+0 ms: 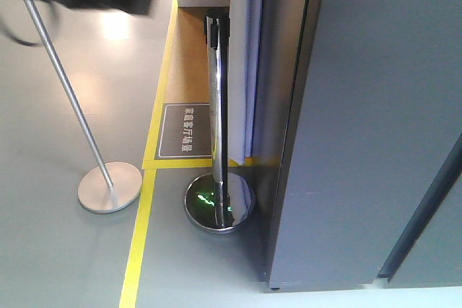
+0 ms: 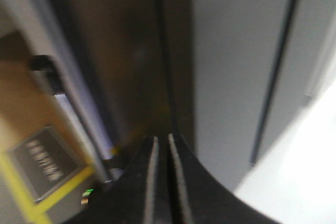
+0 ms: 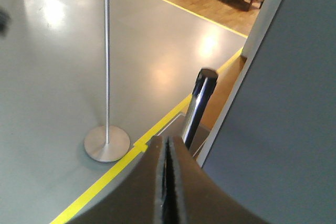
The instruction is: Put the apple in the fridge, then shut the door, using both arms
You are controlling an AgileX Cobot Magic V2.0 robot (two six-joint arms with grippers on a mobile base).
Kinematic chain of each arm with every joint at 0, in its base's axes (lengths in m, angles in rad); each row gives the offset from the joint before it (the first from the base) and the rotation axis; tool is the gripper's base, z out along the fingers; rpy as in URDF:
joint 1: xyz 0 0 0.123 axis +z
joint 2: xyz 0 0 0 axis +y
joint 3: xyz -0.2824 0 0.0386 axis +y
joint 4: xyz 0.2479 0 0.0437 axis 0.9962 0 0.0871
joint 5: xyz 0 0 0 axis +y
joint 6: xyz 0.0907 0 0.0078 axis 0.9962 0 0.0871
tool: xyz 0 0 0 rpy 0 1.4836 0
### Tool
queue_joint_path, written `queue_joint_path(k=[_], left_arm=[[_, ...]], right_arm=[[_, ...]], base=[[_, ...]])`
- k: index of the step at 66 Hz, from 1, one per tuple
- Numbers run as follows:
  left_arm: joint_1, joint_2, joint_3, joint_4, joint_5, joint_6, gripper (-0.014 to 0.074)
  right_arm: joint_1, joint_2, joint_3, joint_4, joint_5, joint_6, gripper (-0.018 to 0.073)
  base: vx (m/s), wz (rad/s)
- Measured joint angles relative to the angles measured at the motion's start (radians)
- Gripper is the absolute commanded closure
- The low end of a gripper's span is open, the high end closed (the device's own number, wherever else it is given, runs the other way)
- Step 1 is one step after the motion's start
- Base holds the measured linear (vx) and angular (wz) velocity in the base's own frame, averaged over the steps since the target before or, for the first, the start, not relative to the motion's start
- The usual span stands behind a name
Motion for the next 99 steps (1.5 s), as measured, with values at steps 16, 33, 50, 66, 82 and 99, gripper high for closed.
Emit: queue_joint_path(k=[16, 33, 50, 66, 82, 99], left_arm=[[0.0, -0.203, 0.064, 0.216, 0.058, -0.169, 0.0605], [0.0, -0.499, 0.557, 0.236, -0.144, -0.224, 0.0605], [0.0, -0.776, 1.082, 0.236, -0.399, -0.319, 0.0605], [0.0, -0.876, 1.27, 0.236, -0.616, -0.366, 0.0605], [0.0, -0.879, 1.272, 0.236, -0.668, -0.367, 0.0605], [0.0, -0.879, 1.277, 0.236, -0.668, -0.367, 0.0604]], right_arm=[[0.0, -0.274, 0.462, 0.052, -0.169, -0.103, 0.0564], [0.0, -0.542, 0.832, 0.052, -0.283, -0.112, 0.0564], [0.0, -0.66, 1.023, 0.025, -0.307, -0.112, 0.0564], [0.0, -0.662, 1.04, 0.021, -0.307, -0.112, 0.0562], [0.0, -0.662, 1.04, 0.022, -0.307, -0.112, 0.0562], [0.0, -0.662, 1.04, 0.022, -0.307, -0.112, 0.0562]], base=[[0.0, 0.0], [0.0, 0.0], [0.0, 0.0], [0.0, 0.0], [0.0, 0.0], [0.0, 0.0]])
